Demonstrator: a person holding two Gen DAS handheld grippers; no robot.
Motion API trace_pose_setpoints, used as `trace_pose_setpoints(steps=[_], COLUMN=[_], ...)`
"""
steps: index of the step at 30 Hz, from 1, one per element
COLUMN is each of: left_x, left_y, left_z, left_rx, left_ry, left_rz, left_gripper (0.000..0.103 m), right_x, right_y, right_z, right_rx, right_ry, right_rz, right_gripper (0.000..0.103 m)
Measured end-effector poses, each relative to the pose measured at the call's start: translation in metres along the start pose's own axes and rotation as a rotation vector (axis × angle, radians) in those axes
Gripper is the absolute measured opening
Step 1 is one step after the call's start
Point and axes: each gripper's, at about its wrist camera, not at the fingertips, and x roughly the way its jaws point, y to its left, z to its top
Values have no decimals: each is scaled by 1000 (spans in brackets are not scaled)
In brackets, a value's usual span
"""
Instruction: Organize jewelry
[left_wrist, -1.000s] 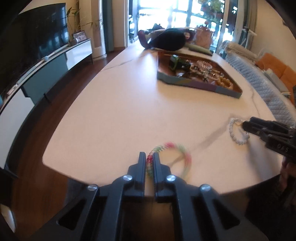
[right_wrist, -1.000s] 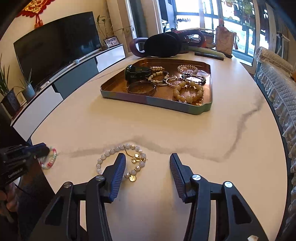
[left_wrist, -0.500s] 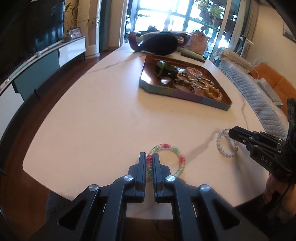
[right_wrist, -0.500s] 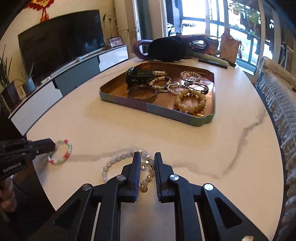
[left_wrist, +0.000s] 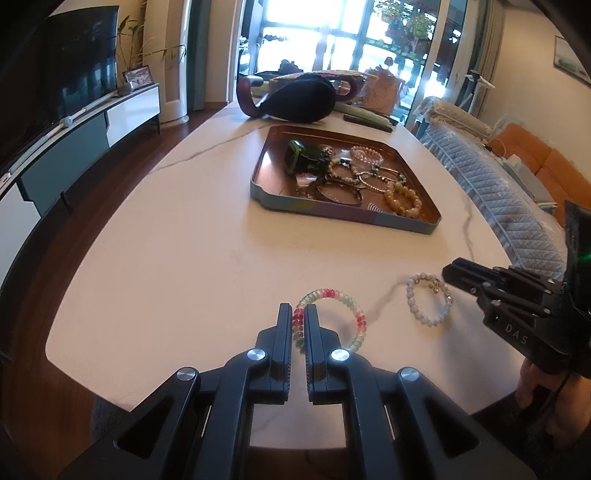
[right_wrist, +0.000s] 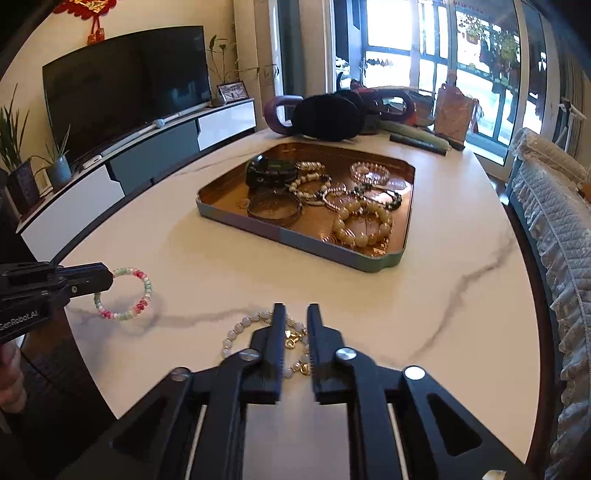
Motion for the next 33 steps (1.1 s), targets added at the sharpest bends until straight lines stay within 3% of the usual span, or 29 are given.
trace_pose_setpoints(steps=[3, 8, 11, 14, 16, 20, 33], left_x=[11, 27, 28, 28, 28, 27, -16], left_y=[-1, -3, -3, -3, -6, 1, -20], left_z=[-2, -8, -10, -12, -13, -8, 19], left_rx=[1, 20, 41, 46, 70, 6, 37], left_ry=[22, 69, 37, 12, 10, 37, -45], left_rz=[-6, -5, 14, 16, 32, 18, -4], left_gripper=[6, 9, 10, 7, 7, 6, 6], right_x=[14, 20, 22, 21, 22, 20, -20], right_y=[-3, 2, 9, 11, 12, 9, 15], right_z=[-3, -6, -6, -7, -7, -5, 19], right_rx=[4, -60, -119, -138, -147, -113, -127], right_ry=[52, 55, 56, 54, 52, 43, -66], right_rz=[12, -2, -24, 6, -4, 16, 31], right_gripper=[23, 25, 24, 14, 13, 11, 11])
